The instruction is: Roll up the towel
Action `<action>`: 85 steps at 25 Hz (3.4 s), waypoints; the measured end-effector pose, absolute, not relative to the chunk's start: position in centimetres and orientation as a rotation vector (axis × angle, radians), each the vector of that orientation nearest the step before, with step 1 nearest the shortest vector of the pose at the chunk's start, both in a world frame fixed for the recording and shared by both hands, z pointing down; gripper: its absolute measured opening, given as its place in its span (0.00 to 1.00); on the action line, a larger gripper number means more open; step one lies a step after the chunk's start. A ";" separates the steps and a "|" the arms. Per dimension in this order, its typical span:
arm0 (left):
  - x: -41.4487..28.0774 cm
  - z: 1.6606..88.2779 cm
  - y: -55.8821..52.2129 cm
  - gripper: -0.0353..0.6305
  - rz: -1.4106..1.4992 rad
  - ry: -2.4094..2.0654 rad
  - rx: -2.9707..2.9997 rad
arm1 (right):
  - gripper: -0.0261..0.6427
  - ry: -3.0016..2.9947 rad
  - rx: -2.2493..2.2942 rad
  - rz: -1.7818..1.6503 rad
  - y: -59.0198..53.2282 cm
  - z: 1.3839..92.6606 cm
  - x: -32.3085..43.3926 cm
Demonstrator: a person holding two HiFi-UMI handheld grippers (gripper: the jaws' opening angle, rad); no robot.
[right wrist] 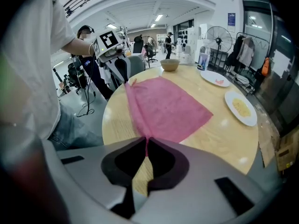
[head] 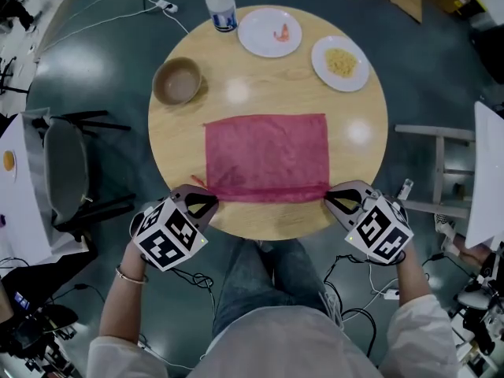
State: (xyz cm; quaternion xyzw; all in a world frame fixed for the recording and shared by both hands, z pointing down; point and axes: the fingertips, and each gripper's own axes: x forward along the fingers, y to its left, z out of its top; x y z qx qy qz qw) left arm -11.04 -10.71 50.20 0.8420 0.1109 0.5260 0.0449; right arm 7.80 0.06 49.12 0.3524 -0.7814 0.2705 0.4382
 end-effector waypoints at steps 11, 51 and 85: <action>-9.4 50.6 -13.4 0.07 1.623 0.325 2.532 | 0.07 -1.951 0.865 0.697 -2.5 49.5 9.4; -8.7 49.7 -15.1 0.32 1.521 0.220 2.676 | 0.19 -1.953 1.004 0.637 -4.5 48.8 10.9; -9.7 52.6 -12.4 0.10 1.627 0.250 2.810 | 0.06 -1.880 1.003 0.528 -2.3 51.8 8.9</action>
